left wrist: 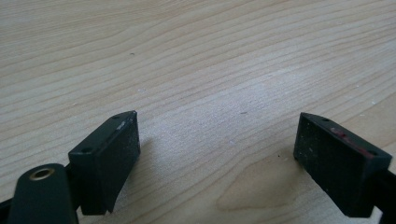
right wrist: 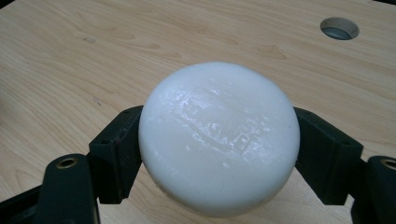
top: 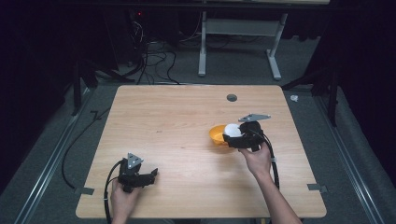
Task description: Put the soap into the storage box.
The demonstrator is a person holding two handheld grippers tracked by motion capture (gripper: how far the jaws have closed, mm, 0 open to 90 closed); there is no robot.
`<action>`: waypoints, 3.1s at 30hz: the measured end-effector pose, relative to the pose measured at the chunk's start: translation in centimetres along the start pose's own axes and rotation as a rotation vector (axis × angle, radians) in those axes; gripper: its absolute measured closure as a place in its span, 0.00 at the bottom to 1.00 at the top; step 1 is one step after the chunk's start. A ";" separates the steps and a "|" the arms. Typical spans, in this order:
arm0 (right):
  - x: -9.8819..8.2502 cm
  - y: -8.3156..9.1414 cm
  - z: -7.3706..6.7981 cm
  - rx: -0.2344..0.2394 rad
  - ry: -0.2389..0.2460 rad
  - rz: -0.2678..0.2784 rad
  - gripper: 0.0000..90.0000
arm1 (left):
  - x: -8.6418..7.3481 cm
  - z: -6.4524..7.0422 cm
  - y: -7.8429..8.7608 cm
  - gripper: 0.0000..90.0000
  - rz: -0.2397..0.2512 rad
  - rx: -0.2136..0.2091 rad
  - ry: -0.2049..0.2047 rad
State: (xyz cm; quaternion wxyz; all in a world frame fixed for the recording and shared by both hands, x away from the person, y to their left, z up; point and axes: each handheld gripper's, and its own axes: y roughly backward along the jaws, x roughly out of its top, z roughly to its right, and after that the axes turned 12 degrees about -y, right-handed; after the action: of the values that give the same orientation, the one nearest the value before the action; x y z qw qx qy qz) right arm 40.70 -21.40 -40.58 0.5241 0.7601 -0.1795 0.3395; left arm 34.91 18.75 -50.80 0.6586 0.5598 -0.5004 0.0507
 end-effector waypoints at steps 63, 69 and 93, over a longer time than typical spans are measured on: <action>0.6 -6.7 0.1 -0.105 -0.055 -0.110 0.27 | 0.0 0.0 0.0 0.17 0.000 0.000 0.000; 0.5 -6.9 0.1 -0.120 -0.060 -0.119 0.27 | 0.0 0.0 0.0 0.17 0.000 0.000 0.000; 0.5 -3.8 0.8 -0.113 -0.056 -0.005 0.25 | 0.0 0.0 0.0 0.17 0.000 0.000 0.000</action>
State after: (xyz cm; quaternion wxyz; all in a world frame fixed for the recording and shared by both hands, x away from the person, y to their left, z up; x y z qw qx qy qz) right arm 43.75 -20.67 -42.96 0.5619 0.7390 -0.2110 0.3059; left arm 34.90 18.76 -50.80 0.6585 0.5597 -0.5005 0.0505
